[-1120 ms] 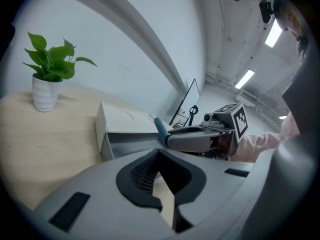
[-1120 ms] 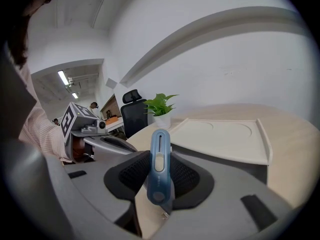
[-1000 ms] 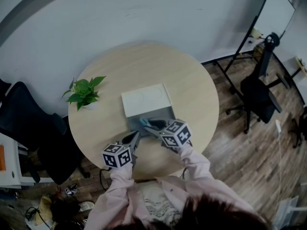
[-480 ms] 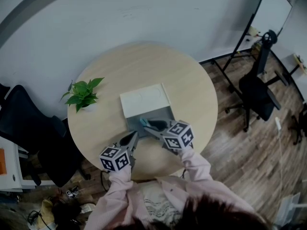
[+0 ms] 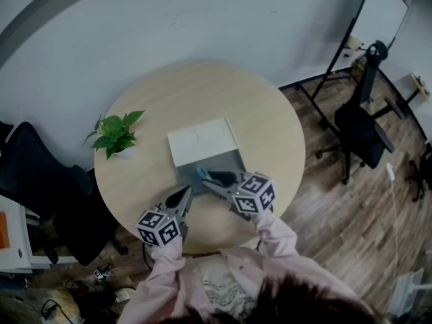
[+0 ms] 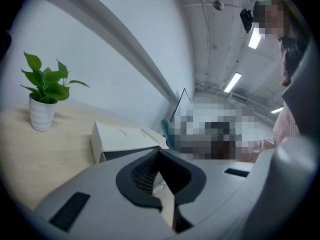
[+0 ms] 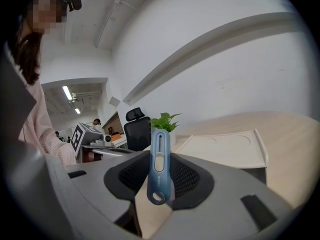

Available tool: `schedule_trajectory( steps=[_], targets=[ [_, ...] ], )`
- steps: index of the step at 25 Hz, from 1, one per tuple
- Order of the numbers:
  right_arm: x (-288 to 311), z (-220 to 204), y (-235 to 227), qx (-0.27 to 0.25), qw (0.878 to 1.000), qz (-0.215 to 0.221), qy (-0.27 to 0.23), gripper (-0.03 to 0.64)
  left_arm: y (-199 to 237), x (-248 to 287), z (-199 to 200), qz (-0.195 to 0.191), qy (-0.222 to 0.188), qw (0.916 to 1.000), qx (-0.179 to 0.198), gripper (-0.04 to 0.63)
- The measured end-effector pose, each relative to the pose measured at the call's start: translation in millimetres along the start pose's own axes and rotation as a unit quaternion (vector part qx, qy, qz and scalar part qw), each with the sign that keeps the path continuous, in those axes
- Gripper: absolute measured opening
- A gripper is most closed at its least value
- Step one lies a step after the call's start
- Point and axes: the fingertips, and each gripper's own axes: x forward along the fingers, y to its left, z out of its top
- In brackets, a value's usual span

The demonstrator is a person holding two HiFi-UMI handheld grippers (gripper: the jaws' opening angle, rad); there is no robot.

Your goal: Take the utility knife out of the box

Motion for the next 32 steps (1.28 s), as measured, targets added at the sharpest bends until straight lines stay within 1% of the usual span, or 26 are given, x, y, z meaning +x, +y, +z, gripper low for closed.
schedule_trajectory(
  steps=[11, 17, 25, 32],
  targets=[
    [-6.2, 9.5, 10.8, 0.001, 1.0, 0.005, -0.019, 0.141, -3.9, -11.3, 14.3, -0.004, -0.018, 0.9997, 0.014, 0.006],
    [-10.5, 15.3, 16.1, -0.002, 0.999, 0.002, -0.034, 0.141, -8.5, -14.9, 16.3, -0.009, -0.019, 0.9995, 0.023, 0.006],
    [-10.8, 16.6, 21.5, -0.03, 0.999, 0.001, -0.033, 0.137, -10.4, -17.5, 19.2, -0.012, -0.021, 0.9992, 0.03, 0.006],
    [-11.3, 14.9, 23.9, -0.033, 0.999, 0.006, -0.031, 0.137, -14.2, -18.0, 20.7, -0.013, -0.022, 0.999, 0.038, 0.006]
  ],
)
